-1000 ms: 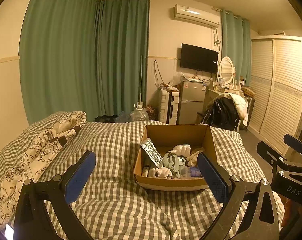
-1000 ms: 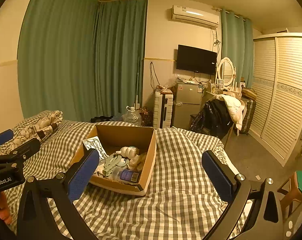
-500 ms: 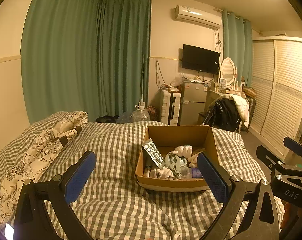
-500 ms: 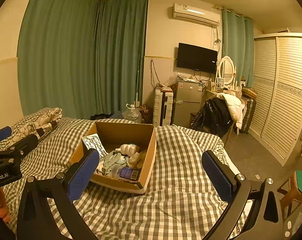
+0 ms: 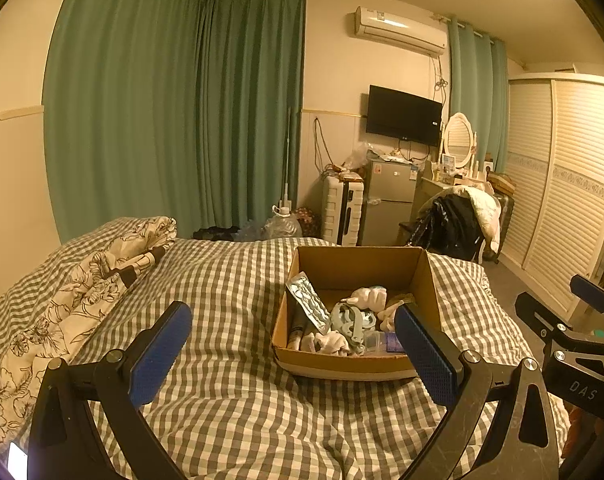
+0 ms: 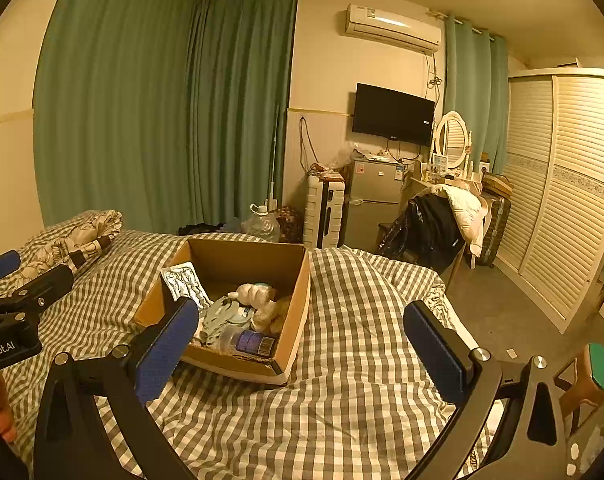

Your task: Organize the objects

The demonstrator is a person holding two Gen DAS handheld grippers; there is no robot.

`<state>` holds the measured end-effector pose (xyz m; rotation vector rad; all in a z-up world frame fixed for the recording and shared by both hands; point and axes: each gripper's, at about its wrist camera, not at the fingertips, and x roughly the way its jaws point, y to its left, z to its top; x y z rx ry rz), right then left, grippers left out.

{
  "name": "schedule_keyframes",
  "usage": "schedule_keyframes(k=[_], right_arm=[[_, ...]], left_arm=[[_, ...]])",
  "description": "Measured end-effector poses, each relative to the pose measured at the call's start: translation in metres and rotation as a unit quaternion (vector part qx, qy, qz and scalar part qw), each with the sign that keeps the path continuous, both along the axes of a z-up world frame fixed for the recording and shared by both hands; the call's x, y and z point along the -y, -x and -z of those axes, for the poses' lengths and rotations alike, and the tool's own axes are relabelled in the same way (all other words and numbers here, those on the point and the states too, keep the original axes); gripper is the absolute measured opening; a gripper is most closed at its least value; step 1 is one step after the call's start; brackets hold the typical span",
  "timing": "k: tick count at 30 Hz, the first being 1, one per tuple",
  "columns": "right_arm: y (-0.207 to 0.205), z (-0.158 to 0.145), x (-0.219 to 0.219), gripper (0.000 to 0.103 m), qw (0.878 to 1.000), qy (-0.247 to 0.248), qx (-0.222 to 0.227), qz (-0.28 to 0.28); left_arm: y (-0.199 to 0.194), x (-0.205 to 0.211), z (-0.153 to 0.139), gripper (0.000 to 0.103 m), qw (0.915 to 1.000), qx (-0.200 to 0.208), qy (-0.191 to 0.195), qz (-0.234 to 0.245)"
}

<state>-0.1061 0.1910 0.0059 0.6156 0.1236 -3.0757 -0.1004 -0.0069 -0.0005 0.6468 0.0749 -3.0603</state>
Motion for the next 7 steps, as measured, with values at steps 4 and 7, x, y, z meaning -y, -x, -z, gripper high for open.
schedule_keyframes(k=[4,7], right_arm=[[0.0006,0.0003,-0.0001,0.103,1.000,-0.001,0.001,0.001],[0.0010,0.0008,0.0006,0.103,1.000,-0.001,0.001,0.000]], left_arm=[[0.0000,0.0000,-0.0001,0.103,1.0000,-0.003,0.001,0.000],[0.0005,0.0006,-0.0002,0.103,1.0000,-0.002,0.000,-0.002]])
